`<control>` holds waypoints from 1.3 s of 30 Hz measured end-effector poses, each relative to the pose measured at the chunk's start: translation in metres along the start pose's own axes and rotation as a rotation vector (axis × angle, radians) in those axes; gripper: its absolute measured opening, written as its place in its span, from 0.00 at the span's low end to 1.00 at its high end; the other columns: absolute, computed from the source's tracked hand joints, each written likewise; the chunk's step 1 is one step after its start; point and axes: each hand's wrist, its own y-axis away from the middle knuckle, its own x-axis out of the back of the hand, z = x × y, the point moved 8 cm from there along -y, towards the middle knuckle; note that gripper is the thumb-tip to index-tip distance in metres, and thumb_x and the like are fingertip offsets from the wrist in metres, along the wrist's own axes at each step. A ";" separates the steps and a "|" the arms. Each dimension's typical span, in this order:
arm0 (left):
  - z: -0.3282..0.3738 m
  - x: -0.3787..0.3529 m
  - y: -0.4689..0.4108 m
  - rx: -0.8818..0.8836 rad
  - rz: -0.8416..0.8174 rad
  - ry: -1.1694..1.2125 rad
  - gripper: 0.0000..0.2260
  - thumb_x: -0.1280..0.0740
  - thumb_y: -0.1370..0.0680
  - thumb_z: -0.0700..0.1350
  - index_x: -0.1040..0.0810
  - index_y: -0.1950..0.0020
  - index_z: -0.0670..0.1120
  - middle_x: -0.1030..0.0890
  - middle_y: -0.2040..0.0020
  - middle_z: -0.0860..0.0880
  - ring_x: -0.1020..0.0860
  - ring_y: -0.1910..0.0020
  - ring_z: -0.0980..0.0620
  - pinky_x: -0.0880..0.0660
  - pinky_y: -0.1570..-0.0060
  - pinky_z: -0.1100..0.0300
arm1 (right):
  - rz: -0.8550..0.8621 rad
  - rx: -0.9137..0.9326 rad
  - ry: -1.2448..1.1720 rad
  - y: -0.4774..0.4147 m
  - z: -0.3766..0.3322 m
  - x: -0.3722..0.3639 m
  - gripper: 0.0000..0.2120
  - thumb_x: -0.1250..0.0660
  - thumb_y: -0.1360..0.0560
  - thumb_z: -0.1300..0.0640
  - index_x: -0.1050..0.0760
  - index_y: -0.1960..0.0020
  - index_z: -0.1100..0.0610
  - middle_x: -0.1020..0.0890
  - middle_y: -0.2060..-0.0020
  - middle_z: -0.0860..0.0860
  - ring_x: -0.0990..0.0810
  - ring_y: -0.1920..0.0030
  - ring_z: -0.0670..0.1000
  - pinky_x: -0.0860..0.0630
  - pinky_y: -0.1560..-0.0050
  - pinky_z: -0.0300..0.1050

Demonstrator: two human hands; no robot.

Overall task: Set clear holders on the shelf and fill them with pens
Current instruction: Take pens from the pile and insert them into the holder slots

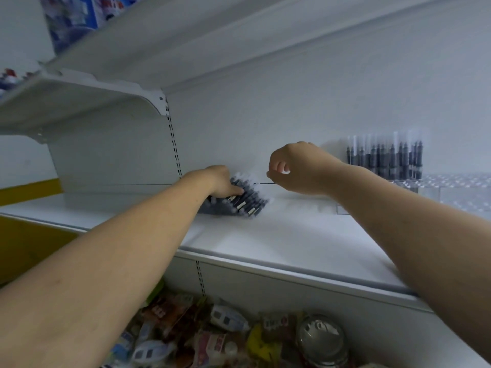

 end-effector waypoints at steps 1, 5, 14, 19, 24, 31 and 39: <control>0.000 -0.001 -0.001 -0.003 -0.002 -0.016 0.25 0.34 0.19 0.63 0.25 0.58 0.41 0.19 0.64 0.44 0.23 0.68 0.47 0.31 0.68 0.57 | -0.003 -0.002 -0.003 0.000 0.000 0.000 0.07 0.34 0.20 0.48 0.18 0.51 0.48 0.21 0.59 0.39 0.20 0.52 0.50 0.31 0.46 0.44; 0.000 -0.002 -0.002 -0.003 -0.005 -0.037 0.24 0.38 0.16 0.60 0.25 0.61 0.42 0.20 0.65 0.44 0.23 0.68 0.46 0.30 0.67 0.58 | -0.026 -0.008 -0.015 0.001 0.001 0.001 0.08 0.34 0.19 0.49 0.18 0.51 0.49 0.22 0.61 0.38 0.19 0.52 0.50 0.29 0.45 0.44; -0.006 -0.002 -0.005 -0.027 0.031 0.023 0.17 0.41 0.14 0.50 0.27 0.58 0.42 0.23 0.62 0.44 0.25 0.67 0.46 0.31 0.66 0.57 | -0.062 -0.011 -0.054 0.005 -0.003 0.002 0.09 0.35 0.19 0.50 0.17 0.51 0.50 0.22 0.62 0.37 0.19 0.53 0.50 0.24 0.46 0.45; -0.008 -0.005 -0.007 -0.015 0.043 0.043 0.15 0.43 0.12 0.50 0.26 0.50 0.40 0.25 0.59 0.43 0.24 0.63 0.47 0.30 0.61 0.55 | -0.067 -0.028 -0.076 0.005 -0.002 0.003 0.08 0.34 0.20 0.51 0.17 0.53 0.50 0.21 0.62 0.38 0.18 0.53 0.51 0.20 0.46 0.47; -0.008 0.020 -0.001 -0.073 0.208 0.171 0.14 0.44 0.12 0.49 0.27 0.49 0.42 0.24 0.57 0.43 0.26 0.60 0.46 0.33 0.63 0.54 | -0.047 -0.059 -0.104 0.004 0.002 0.007 0.08 0.34 0.20 0.51 0.17 0.54 0.50 0.20 0.62 0.39 0.18 0.53 0.52 0.21 0.49 0.46; 0.057 0.055 0.029 -0.359 0.278 0.675 0.11 0.44 0.12 0.49 0.25 0.43 0.45 0.19 0.59 0.48 0.21 0.63 0.51 0.27 0.60 0.59 | -0.009 -0.243 -0.170 0.003 0.025 0.056 0.10 0.34 0.21 0.57 0.15 0.56 0.57 0.13 0.67 0.47 0.15 0.69 0.51 0.19 0.64 0.40; 0.204 0.062 0.064 -0.634 0.036 1.032 0.11 0.43 0.12 0.55 0.24 0.40 0.53 0.20 0.58 0.48 0.16 0.62 0.48 0.18 0.55 0.51 | -0.001 -0.451 -0.098 0.060 0.111 0.135 0.08 0.32 0.22 0.62 0.15 0.56 0.59 0.14 0.69 0.50 0.22 0.76 0.49 0.27 0.73 0.39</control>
